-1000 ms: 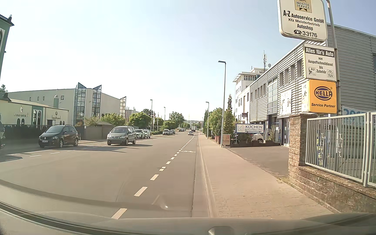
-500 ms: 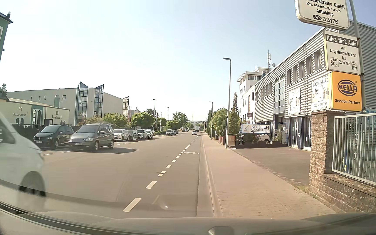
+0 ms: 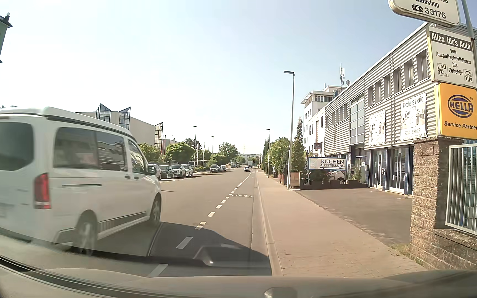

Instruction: Follow the waypoints while adhering to traffic rules and regulations

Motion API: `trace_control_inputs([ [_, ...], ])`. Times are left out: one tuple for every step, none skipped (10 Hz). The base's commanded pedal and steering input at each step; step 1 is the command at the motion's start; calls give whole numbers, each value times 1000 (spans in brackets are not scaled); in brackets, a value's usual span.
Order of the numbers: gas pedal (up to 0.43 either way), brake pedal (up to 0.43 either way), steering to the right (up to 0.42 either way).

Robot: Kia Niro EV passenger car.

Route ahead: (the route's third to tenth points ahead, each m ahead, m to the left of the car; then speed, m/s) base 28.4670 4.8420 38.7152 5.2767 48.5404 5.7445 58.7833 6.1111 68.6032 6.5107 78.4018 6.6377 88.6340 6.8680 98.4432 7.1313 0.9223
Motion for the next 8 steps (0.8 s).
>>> trace_control_inputs([
  [0, 299, 11],
  [0, 305, 8],
  [0, 305, 4],
  [0, 305, 4],
  [0, 299, 4],
  [0, 305, 4],
  [0, 299, 4],
  [0, 299, 4],
])
